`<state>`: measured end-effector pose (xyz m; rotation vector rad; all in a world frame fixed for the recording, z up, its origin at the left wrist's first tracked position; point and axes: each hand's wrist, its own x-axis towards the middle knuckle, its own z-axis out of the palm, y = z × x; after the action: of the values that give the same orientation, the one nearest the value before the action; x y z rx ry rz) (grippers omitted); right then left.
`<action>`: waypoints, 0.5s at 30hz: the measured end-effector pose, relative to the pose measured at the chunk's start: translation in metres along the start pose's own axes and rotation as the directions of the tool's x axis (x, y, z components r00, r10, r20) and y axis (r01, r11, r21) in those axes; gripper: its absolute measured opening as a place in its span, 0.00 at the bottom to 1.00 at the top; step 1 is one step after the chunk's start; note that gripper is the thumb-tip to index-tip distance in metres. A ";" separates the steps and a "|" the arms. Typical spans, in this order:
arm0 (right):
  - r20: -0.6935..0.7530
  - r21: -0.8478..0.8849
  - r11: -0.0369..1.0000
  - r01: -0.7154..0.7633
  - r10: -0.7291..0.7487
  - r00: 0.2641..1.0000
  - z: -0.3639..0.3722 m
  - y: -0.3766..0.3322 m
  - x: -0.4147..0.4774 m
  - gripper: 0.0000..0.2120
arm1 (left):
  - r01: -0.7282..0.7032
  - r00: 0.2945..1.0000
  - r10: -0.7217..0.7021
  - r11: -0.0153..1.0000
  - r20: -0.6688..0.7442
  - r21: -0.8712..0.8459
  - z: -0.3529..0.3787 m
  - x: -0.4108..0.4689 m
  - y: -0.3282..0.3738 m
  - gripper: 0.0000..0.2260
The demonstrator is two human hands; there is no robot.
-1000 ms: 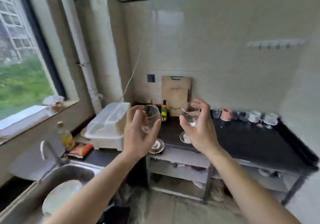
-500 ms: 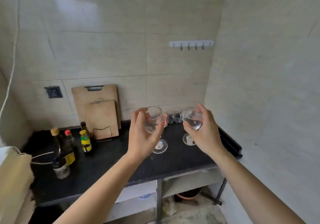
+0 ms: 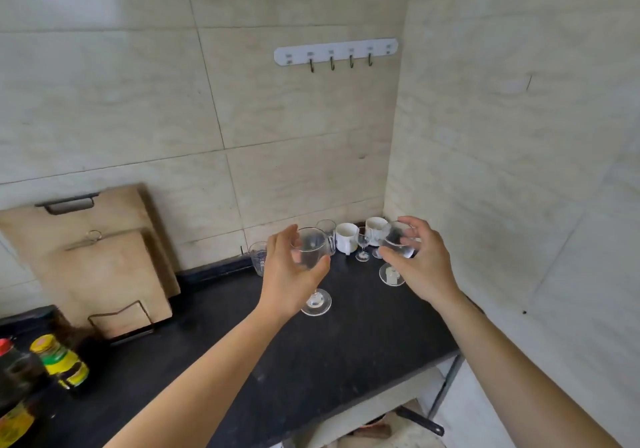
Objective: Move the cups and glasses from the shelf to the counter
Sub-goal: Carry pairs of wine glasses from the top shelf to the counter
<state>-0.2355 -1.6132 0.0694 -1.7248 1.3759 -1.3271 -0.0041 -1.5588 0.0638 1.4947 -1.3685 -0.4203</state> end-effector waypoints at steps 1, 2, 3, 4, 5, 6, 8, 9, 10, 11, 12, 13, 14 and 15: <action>0.016 0.005 1.000 0.004 -0.004 1.000 0.007 0.013 0.020 0.26 | 0.017 1.000 -0.017 1.000 -0.002 0.007 0.011 0.016 -0.007 0.33; 0.034 0.005 1.000 0.009 -0.009 0.999 0.013 0.029 0.046 0.26 | 0.034 0.999 -0.033 0.999 -0.002 0.014 0.027 0.036 -0.014 0.32; 0.055 -0.005 1.000 0.009 -0.009 0.998 0.019 0.042 0.069 0.25 | 0.050 0.999 -0.050 0.999 0.000 0.020 0.040 0.054 -0.021 0.31; 0.081 -0.015 1.000 -0.004 0.006 0.997 0.026 0.056 0.091 0.25 | 0.069 0.998 -0.069 0.997 0.005 0.027 0.052 0.072 -0.027 0.31; 0.107 -0.033 0.999 -0.022 0.025 0.994 0.033 0.071 0.112 0.24 | 0.090 0.996 -0.091 0.995 0.007 0.037 0.064 0.089 -0.034 0.30; 0.137 -0.055 0.998 -0.032 0.039 0.990 0.040 0.083 0.128 0.24 | 0.106 0.994 -0.106 0.993 0.008 0.052 0.073 0.101 -0.039 0.29; 0.226 -0.121 0.990 -0.072 0.098 0.969 0.055 0.112 0.163 0.28 | 0.154 0.988 -0.155 0.985 0.000 0.079 0.095 0.129 -0.056 0.28; 0.272 -0.161 0.982 -0.097 0.138 0.952 0.063 0.126 0.177 0.30 | 0.196 0.980 -0.197 0.977 -0.004 0.081 0.105 0.141 -0.065 0.28; 0.310 -0.207 0.972 -0.114 0.175 0.934 0.072 0.140 0.189 0.31 | 0.243 0.970 -0.243 0.966 -0.008 0.085 0.114 0.151 -0.074 0.28; 0.342 -0.248 0.962 -0.111 0.194 0.920 0.079 0.151 0.196 0.30 | 0.282 0.959 -0.282 0.955 -0.006 0.092 0.121 0.158 -0.082 0.27; 0.370 -0.281 0.954 -0.104 0.208 0.905 0.088 0.164 0.203 0.29 | 0.314 0.949 -0.315 0.944 0.000 0.103 0.128 0.165 -0.092 0.27; 0.395 -0.303 0.947 -0.102 0.222 0.892 0.096 0.176 0.208 0.29 | 0.340 0.939 -0.344 0.933 0.012 0.116 0.135 0.171 -0.103 0.27; 0.418 -0.313 0.944 -0.107 0.238 0.877 0.105 0.188 0.213 0.30 | 0.360 0.930 -0.367 0.924 0.030 0.130 0.141 0.177 -0.113 0.28; 0.441 -0.313 0.942 -0.120 0.257 0.860 0.114 0.199 0.217 0.30 | 0.375 0.922 -0.385 0.916 0.049 0.142 0.147 0.183 -0.124 0.29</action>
<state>-0.2099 -1.8968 -0.0681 -1.8714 1.4307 -0.5580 -0.0026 -1.8053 -0.0341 1.8795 -1.1769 -0.6477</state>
